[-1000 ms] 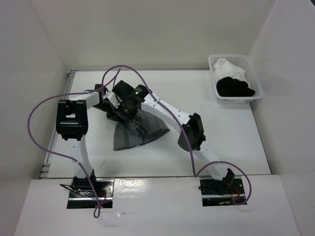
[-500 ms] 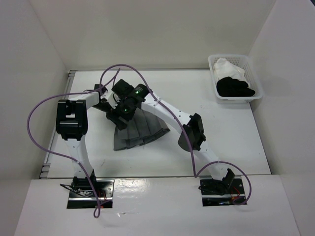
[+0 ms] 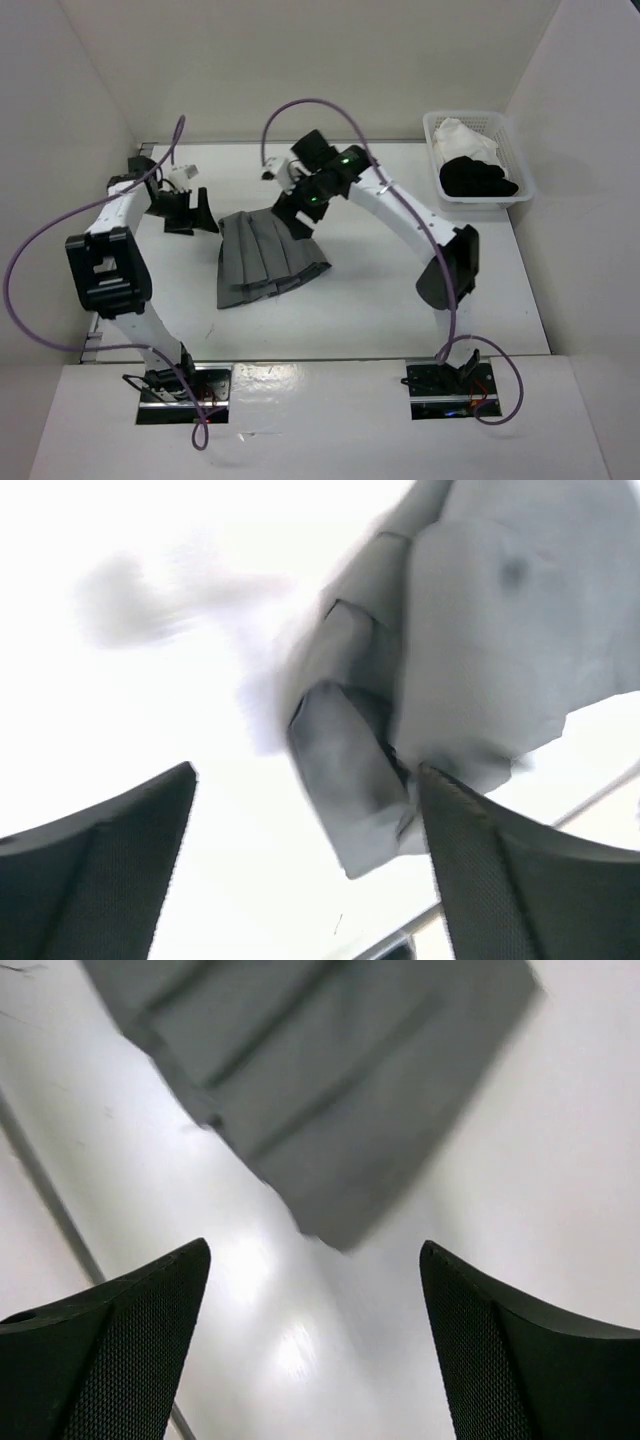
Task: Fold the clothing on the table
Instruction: Fold the skirt
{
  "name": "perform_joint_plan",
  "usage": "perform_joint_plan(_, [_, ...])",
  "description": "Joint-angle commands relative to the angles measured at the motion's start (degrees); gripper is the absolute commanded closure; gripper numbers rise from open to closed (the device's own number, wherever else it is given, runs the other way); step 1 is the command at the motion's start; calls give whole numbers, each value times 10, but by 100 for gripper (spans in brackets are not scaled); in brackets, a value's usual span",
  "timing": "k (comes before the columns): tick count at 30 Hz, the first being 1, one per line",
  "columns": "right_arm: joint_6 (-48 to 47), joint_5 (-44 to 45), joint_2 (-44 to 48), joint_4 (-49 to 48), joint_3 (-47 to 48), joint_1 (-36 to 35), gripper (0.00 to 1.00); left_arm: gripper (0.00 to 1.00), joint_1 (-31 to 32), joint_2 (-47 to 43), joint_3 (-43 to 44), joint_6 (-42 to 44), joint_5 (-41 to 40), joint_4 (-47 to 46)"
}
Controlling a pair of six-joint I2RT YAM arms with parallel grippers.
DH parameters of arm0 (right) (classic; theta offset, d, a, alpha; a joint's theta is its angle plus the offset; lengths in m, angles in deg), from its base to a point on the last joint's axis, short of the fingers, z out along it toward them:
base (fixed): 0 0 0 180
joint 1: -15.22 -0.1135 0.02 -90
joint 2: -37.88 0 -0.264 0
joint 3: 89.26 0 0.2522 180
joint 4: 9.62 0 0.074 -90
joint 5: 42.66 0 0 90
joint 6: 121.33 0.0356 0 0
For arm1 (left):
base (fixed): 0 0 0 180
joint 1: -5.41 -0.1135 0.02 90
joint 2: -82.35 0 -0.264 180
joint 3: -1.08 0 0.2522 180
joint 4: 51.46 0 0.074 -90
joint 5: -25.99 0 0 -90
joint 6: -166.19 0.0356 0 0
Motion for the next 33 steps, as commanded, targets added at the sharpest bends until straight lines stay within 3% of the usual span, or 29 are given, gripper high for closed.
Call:
perform_joint_plan(1, [-34, -8, 86, -43, -73, 68, 11, 0, -13, -129, -1, 30, -38, 32])
perform_joint_plan(4, [-45, -8, 134, -67, -178, 127, 9, 0, -21, -197, -1, 30, -44, 25])
perform_joint_plan(7, [-45, 4, 177, -97, -260, 171, 8, 0, -14, -211, 12, 30, 39, 19])
perform_joint_plan(11, [-45, 4, 211, -103, -325, 198, 8, 0, 10, -138, 89, 39, 195, 47])
perform_joint_plan(14, [-45, -7, 236, -103, -363, 205, 8, 0, 37, -59, 135, 82, 248, 92])
perform_joint_plan(23, [-51, -21, 272, -103, -427, 239, 8, 0, 96, 81, 153, 133, 286, 123])
perform_joint_plan(30, [-51, -32, 272, -103, -438, 256, 8, 0, 96, 184, 73, 165, 269, 134])
perform_joint_plan(33, [-51, -32, 266, -103, -438, 256, 8, 0, 96, 226, 40, 151, 244, 98])
